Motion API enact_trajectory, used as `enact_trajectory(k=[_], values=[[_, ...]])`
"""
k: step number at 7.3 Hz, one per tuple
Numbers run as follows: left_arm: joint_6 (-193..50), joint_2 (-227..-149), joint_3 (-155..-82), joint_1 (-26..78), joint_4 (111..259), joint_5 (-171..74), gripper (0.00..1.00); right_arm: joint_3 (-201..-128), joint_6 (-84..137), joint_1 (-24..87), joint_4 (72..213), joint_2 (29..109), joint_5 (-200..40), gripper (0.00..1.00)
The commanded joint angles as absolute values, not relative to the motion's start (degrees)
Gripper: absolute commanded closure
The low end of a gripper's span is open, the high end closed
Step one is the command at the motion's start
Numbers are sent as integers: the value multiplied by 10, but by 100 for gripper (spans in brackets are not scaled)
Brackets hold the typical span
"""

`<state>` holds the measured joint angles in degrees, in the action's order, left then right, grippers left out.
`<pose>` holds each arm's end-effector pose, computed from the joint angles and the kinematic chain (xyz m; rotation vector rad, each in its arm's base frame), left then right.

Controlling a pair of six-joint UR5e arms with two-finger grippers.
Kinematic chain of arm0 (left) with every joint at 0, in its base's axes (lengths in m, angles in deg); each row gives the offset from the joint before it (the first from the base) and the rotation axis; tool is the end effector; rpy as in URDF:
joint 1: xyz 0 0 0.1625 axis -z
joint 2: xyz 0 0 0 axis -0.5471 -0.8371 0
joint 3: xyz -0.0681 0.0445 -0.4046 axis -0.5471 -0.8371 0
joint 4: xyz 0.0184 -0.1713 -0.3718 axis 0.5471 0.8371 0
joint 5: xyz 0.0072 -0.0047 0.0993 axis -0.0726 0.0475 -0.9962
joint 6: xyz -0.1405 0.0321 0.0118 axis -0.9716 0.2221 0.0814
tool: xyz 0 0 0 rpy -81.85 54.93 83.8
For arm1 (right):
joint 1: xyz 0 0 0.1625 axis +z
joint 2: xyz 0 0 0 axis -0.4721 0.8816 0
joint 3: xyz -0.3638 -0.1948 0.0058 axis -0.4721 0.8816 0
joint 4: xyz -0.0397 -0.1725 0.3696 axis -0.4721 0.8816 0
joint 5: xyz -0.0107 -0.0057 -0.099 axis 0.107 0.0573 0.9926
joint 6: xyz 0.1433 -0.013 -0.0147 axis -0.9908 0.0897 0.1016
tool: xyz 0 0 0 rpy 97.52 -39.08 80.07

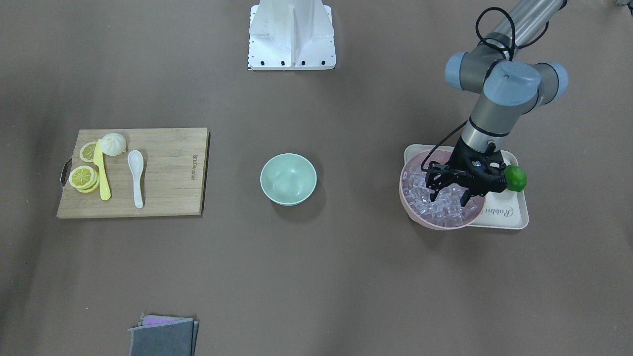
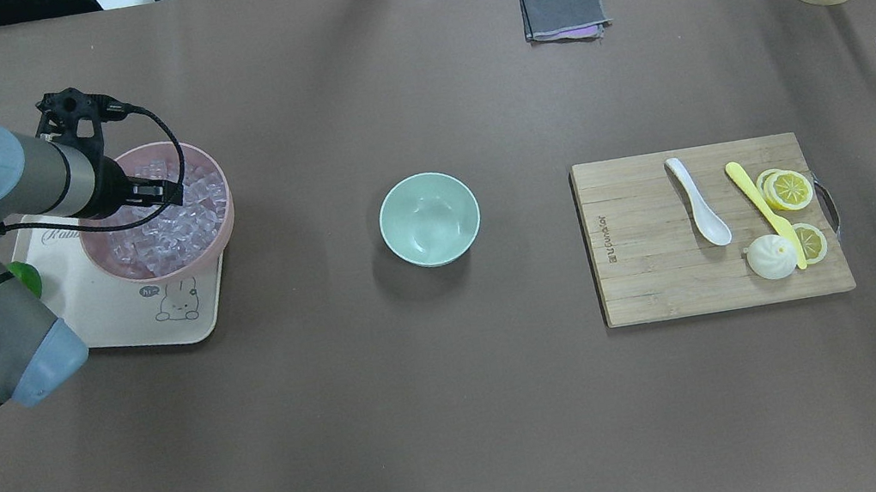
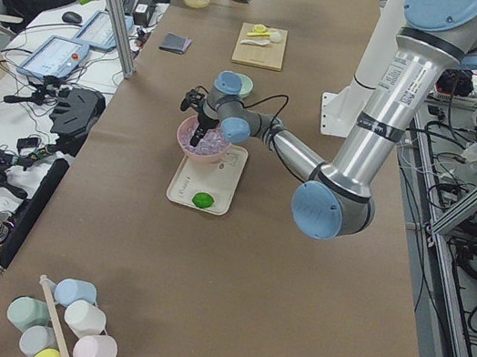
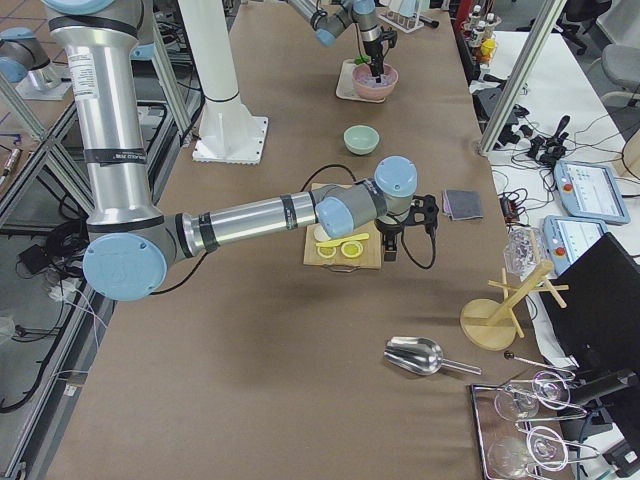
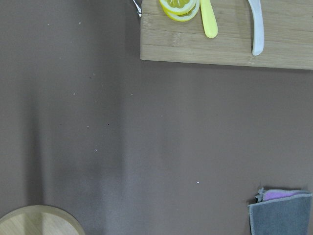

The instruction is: Put spoon and ice into bowl

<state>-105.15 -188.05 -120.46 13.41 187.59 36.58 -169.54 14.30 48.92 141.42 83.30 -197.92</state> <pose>0.3910 -0.5479 0.4152 0.4258 0.8200 0.0494 -0.1025 -0.5402 0.5149 0.1120 -0.9753 0.0389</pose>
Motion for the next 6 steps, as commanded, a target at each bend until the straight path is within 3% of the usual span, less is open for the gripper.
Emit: enact_trajectory(k=[1,2,5,6], values=[[-1053,-1882,-1209,134,1876,369,56,-1695,140,488,1414,832,-1979,0],[-1053,-1884,-1210,134,1876,369,66,-1695,140,488,1415,832,-1979,0],[-1054,-1885,-1211,134,1876,369,68,-1694,140,486,1414,831,-1978,0],[-1053,-1884,-1211,134,1876,370,73,-1694,140,485,1414,830,-1979,0]])
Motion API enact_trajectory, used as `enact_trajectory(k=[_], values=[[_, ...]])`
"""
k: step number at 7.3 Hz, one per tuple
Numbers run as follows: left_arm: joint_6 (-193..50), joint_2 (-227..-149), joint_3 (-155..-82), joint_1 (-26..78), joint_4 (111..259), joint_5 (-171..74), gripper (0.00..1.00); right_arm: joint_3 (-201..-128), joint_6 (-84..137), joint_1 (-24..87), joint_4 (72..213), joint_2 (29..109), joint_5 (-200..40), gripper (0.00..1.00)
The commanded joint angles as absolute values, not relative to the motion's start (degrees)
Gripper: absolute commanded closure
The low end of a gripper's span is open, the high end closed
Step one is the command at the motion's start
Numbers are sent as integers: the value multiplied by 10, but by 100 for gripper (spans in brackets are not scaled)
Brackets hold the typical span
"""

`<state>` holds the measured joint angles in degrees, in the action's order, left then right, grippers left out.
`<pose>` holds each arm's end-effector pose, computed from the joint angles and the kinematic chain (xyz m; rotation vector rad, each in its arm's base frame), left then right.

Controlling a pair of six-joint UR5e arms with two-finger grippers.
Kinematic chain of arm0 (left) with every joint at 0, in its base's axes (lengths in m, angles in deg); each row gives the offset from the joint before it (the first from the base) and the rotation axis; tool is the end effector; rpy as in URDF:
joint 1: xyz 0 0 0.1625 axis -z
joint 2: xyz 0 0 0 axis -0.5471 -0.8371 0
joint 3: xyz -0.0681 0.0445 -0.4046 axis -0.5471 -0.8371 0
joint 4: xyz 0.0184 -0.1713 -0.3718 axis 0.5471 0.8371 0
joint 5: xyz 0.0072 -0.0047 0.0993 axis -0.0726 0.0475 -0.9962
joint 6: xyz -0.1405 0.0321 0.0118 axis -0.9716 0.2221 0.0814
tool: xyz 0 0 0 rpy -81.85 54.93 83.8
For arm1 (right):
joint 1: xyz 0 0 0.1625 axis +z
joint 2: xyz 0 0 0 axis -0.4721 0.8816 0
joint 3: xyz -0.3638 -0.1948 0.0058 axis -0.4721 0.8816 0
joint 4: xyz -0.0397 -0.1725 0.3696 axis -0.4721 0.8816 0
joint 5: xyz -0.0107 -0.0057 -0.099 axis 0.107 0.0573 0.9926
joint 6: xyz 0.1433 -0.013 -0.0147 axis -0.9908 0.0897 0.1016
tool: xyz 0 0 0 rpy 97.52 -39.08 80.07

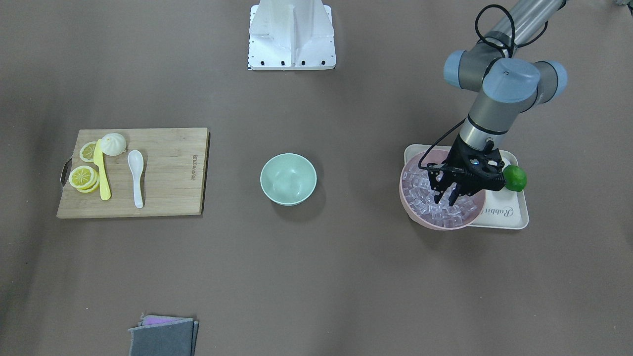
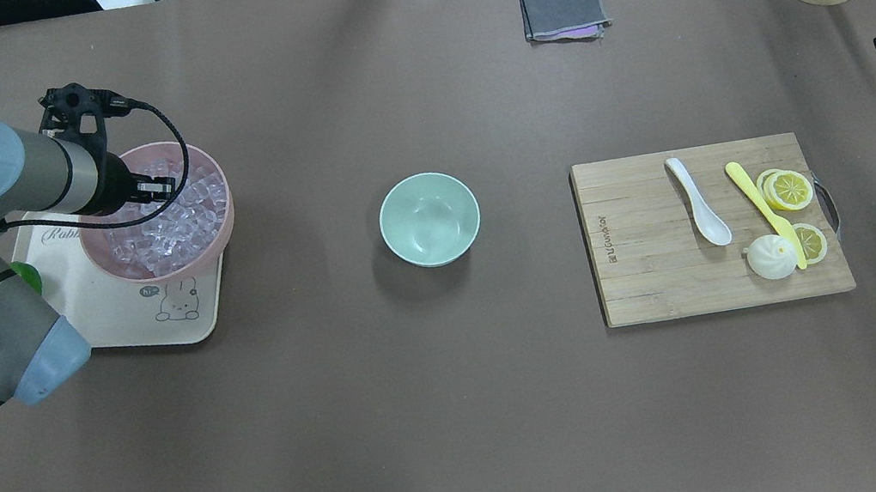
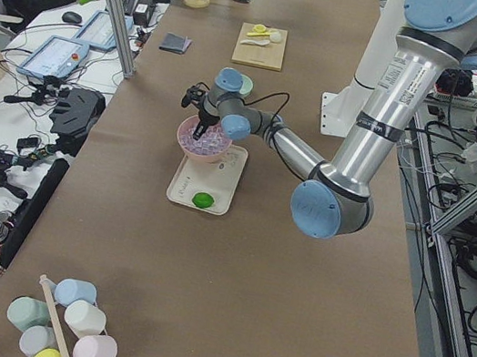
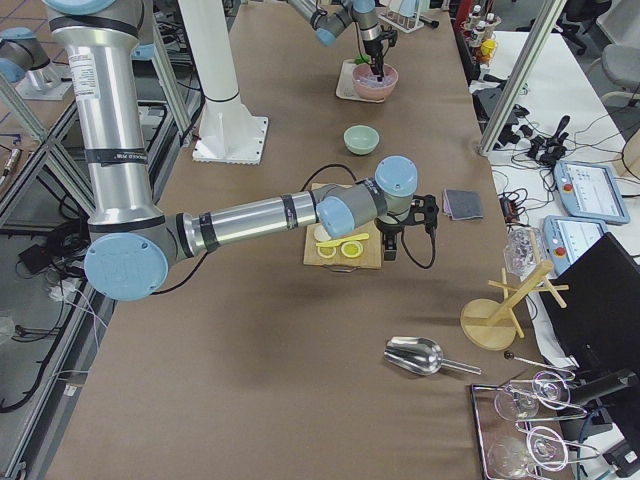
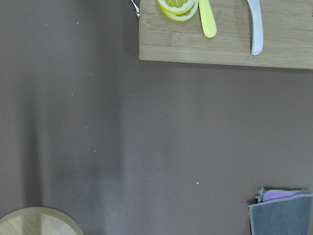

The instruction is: Put spoon and ice into bowl

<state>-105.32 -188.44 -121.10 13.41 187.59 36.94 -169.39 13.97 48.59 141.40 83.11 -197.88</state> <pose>0.3916 -0.5472 0.4046 0.4331 0.8367 0.0524 -0.1059 -0.5410 0.5144 0.1076 -0.9756 0.0386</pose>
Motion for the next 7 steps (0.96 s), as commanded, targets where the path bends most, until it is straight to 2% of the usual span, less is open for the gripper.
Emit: enact_trajectory(k=[1,2,4,7], values=[[-1053,-1884,-1217,134,1876,370,85,-1694,140,485,1414,830,-1979,0],[-1053,-1883,-1226,135,1876,371,93,-1694,140,485,1414,830,-1979,0],[-1053,-1879,-1259,151,1868,402,100,-1696,131,482,1414,827,-1977,0],[-1061,-1884,-1286,196,1866,451,100,-1697,22,413,1338,815,-1942,0]])
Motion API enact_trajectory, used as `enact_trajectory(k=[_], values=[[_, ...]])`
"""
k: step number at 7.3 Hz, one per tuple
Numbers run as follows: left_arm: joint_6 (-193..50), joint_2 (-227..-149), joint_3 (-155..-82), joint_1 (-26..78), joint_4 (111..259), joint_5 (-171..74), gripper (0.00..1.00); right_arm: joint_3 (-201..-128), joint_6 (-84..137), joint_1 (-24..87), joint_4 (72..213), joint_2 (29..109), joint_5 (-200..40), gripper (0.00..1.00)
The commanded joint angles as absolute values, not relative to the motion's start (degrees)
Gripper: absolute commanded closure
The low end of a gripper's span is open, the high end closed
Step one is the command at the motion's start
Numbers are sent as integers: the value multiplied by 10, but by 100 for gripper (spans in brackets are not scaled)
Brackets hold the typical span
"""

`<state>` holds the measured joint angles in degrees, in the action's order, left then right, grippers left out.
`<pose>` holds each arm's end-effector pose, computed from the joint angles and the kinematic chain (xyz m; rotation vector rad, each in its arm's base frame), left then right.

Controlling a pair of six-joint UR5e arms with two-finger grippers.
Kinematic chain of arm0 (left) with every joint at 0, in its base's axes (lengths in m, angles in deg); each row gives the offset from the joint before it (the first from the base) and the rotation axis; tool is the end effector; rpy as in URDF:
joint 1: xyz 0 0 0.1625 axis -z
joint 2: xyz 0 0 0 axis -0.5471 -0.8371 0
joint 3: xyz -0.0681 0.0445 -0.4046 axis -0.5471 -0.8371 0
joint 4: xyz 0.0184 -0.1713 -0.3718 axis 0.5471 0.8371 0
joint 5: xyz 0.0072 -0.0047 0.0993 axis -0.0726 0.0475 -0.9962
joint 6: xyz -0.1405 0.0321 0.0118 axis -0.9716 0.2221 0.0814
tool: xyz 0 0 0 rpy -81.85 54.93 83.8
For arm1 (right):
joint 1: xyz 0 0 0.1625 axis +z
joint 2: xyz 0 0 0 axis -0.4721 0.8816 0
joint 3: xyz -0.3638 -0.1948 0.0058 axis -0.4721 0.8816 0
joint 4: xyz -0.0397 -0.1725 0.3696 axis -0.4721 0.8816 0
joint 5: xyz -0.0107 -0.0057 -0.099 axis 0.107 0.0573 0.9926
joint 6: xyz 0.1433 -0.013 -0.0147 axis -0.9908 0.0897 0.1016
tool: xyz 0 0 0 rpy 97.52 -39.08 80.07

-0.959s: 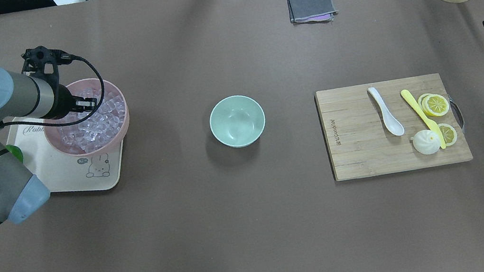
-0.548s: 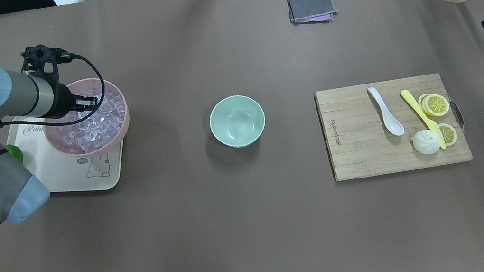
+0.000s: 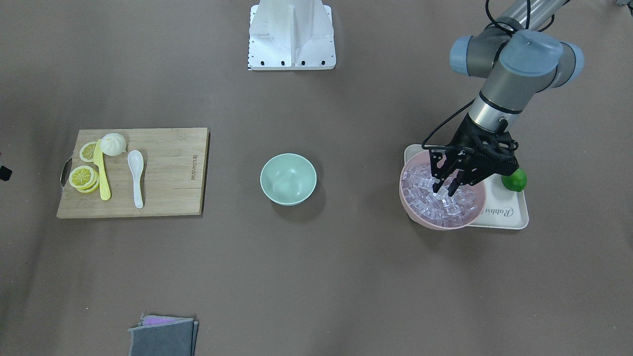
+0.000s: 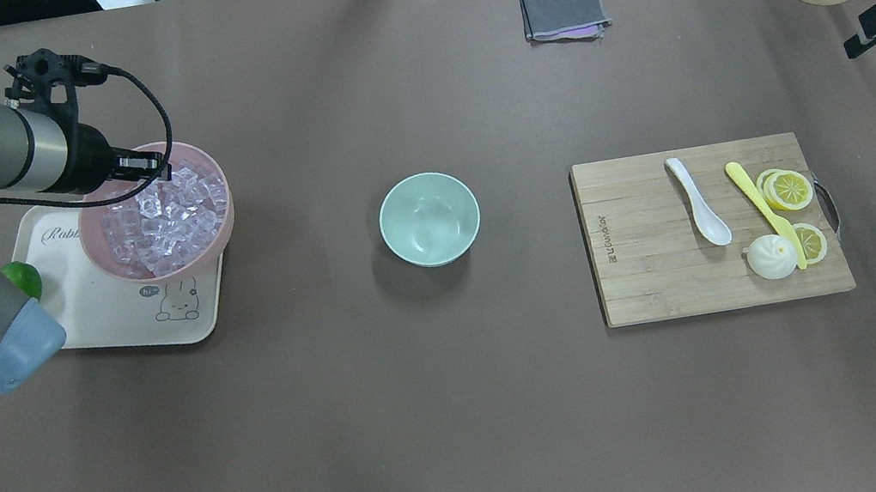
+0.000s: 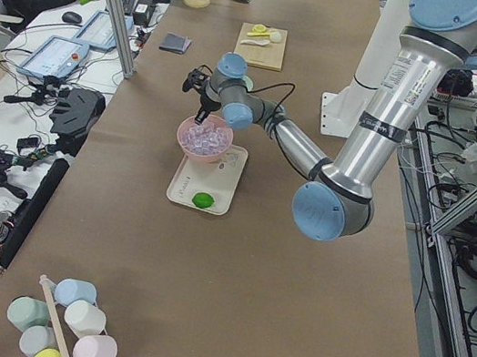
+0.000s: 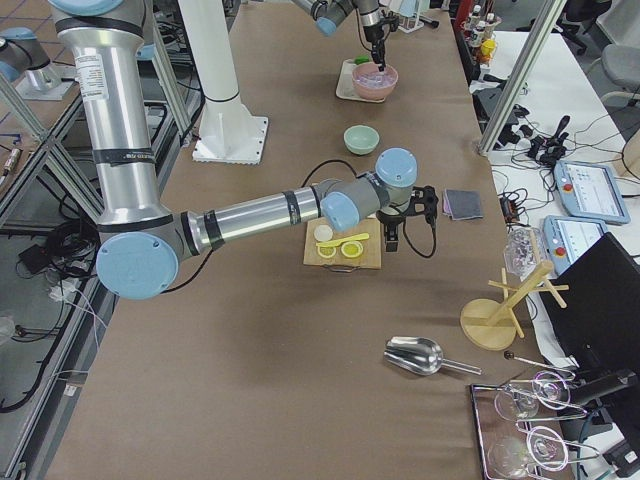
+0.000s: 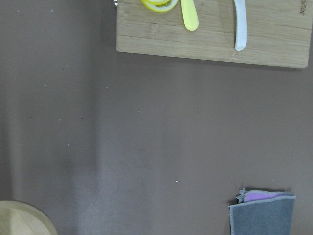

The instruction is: Put spoon and ice into bowl

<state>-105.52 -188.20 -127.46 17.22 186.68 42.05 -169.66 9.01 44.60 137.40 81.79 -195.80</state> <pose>0.3487 -0.5461 0.3503 0.4662 0.9363 0.0483 -0.1435 -0.5444 0.4933 0.1343 -0.9821 0.0209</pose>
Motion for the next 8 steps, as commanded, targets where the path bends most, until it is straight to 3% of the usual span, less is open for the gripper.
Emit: enact_trajectory(k=[1,3,8], values=[[-1065,-1895,-1295,218,1864,482,100,-1697,-18,383,1306,815,-1915,0],[-1190,-1967,-1284,213,1859,491,100,-1697,-74,323,1310,783,-1863,0],[-1292,-2004,-1277,80,1858,360,100,-1689,-74,193,1349,753,-1767,8]])
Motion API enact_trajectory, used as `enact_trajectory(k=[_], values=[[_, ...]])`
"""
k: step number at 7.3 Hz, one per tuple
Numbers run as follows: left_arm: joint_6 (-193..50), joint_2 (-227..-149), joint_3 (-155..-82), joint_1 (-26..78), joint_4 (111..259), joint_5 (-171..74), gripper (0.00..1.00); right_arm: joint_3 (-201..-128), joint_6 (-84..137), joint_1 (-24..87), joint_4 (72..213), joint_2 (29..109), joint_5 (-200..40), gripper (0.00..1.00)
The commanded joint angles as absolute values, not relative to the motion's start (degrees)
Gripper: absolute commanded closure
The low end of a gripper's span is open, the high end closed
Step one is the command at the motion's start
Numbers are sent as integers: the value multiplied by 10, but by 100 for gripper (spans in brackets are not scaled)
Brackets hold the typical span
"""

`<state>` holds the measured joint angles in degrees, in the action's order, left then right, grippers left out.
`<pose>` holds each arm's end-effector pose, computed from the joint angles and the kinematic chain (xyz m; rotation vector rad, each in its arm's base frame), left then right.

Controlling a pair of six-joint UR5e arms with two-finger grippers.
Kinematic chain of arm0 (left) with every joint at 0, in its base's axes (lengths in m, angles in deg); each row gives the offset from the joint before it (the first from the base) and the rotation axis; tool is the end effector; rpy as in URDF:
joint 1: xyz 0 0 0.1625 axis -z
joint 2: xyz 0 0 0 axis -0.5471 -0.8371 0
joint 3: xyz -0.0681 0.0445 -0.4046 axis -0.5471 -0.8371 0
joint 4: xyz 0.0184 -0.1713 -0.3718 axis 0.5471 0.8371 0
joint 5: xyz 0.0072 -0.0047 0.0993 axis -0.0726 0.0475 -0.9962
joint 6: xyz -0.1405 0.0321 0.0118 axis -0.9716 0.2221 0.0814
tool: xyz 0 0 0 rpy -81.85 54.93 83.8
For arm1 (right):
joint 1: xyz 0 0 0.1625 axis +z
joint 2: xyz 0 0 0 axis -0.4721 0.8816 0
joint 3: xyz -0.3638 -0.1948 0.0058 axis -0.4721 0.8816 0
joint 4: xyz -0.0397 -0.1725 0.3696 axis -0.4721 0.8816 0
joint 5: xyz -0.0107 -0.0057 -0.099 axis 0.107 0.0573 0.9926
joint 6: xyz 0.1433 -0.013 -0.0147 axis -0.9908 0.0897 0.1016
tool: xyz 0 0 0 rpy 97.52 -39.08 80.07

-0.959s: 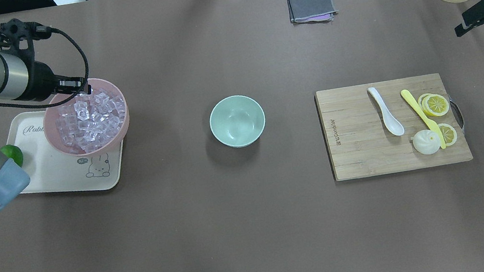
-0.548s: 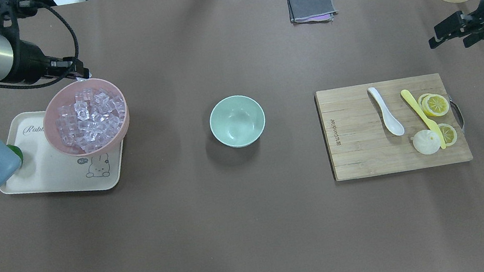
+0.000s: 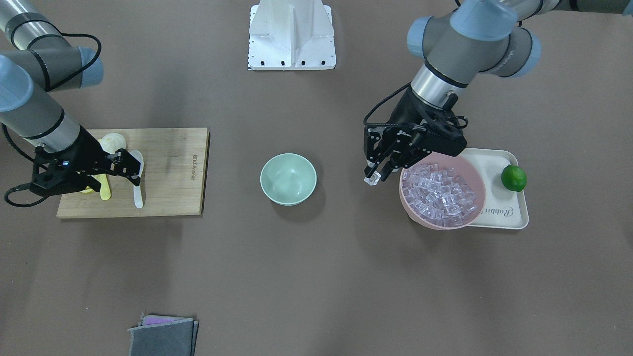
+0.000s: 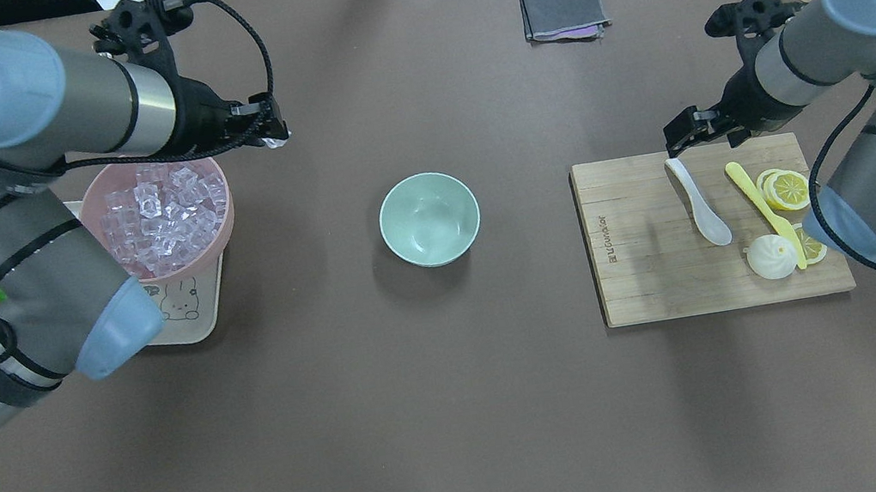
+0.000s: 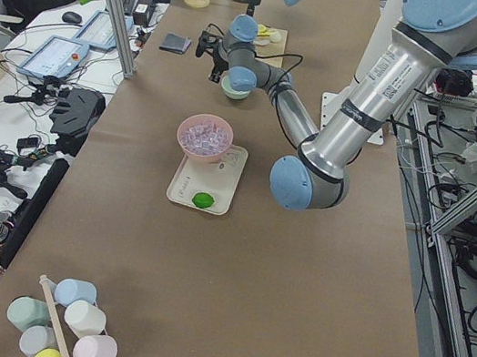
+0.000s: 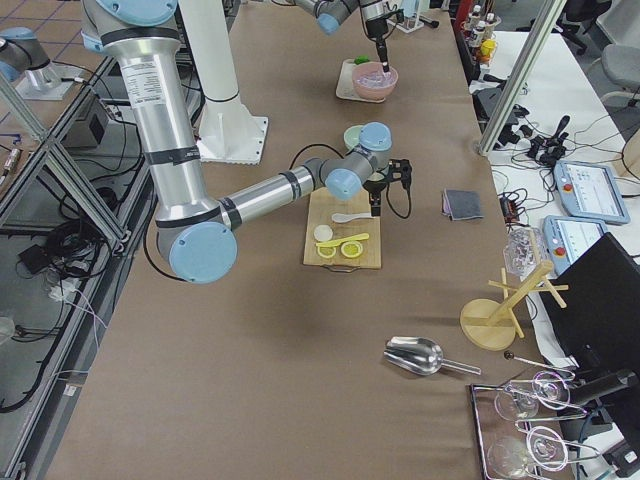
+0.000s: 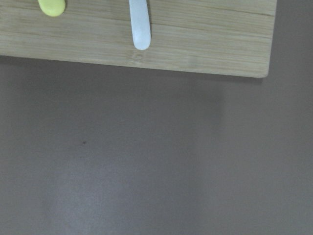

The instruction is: Put spoon and ice into bowl

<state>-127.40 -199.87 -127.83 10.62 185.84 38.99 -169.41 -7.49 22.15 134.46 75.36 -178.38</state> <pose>0.4228 -0.5255 0.2168 0.3770 1.1588 -0.1741 -0.3490 -0.5109 0.4442 0.1388 -0.8819 -0.0262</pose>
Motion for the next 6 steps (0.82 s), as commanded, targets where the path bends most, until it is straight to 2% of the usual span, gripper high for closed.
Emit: enact_trajectory(k=[1,5,6], values=[[-1301,-2006,-1277,63,1858,340,100,-1691,-74,184,1351,756,-1752,11],[-1305,-2022,-1257,53,1859,329,100,-1674,-68,168,1368,751,-1730,32],[-1305,-2026,-1256,49,1858,328,100,-1659,-61,169,1368,740,-1730,33]])
